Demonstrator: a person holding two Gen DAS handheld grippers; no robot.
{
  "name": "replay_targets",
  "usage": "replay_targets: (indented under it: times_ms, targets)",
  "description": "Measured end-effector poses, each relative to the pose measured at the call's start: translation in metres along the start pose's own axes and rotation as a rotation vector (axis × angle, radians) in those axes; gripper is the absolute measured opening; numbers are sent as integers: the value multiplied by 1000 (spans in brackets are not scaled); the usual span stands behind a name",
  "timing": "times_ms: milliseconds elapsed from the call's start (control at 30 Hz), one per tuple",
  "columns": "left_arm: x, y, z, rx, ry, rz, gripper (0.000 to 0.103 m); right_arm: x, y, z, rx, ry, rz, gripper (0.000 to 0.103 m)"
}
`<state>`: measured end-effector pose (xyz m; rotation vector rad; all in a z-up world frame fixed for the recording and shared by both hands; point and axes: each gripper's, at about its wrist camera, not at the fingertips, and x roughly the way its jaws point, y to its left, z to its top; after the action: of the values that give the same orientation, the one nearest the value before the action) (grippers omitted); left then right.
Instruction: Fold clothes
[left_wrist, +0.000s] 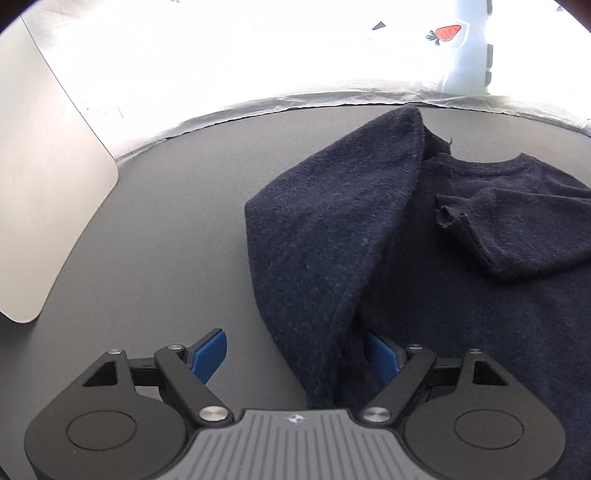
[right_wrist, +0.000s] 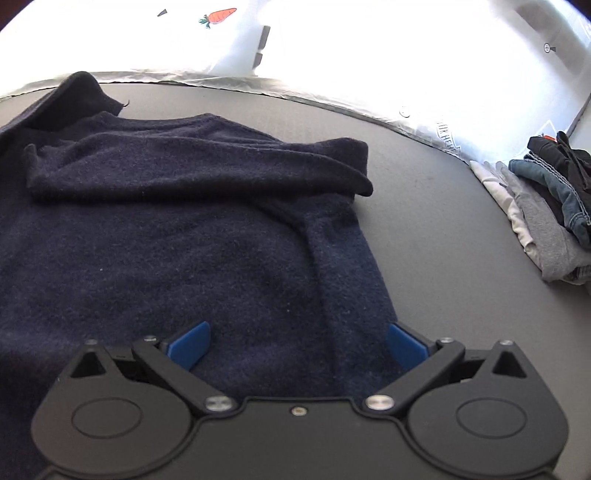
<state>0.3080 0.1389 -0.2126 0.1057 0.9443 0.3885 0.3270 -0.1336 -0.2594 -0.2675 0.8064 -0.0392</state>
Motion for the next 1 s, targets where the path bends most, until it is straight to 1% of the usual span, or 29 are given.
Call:
replay_targets:
  times_ms: [33,133,200,233,267,300,433,533,600,633,700,867,933,1000]
  targets:
    - [6,1,5,7,-15,34,82,2,0,0,31,-7,-8,103]
    - [20,17,14,-22,-57,134,83,8,-1,-1,111,-32,-31,103]
    - [20,38,13,-92,-69,181,84,7,0,-9,153,-73,-41,103]
    - [20,49,12,-130,-72,201,86,7,0,-14,165,-94,-42,103]
    - [19,64,7,-188,-61,196,88,6,-1,-18,173,-112,-41,103]
    - [17,78,1,-246,-48,187,90,7,-2,-22,183,-128,-39,103]
    - [8,121,-31,-460,23,76,91,10,-8,-23,216,-128,-13,103]
    - [6,147,-57,-671,101,-40,91,11,-13,-24,228,-128,-1,103]
    - [12,167,-76,-853,171,-120,91,12,-13,-25,226,-129,-2,103]
    - [12,173,-82,-892,184,-147,91,12,-14,-25,225,-129,-3,103]
    - [6,167,-77,-789,169,-148,91,13,-16,-25,224,-130,-2,103]
    - [-34,116,-52,-333,0,24,90,13,-19,-27,244,-126,14,103]
    - [-47,105,-46,-243,-57,35,90,14,-22,-27,254,-124,24,103]
    - [-59,102,-40,-204,-96,8,91,15,-23,-27,257,-123,30,103]
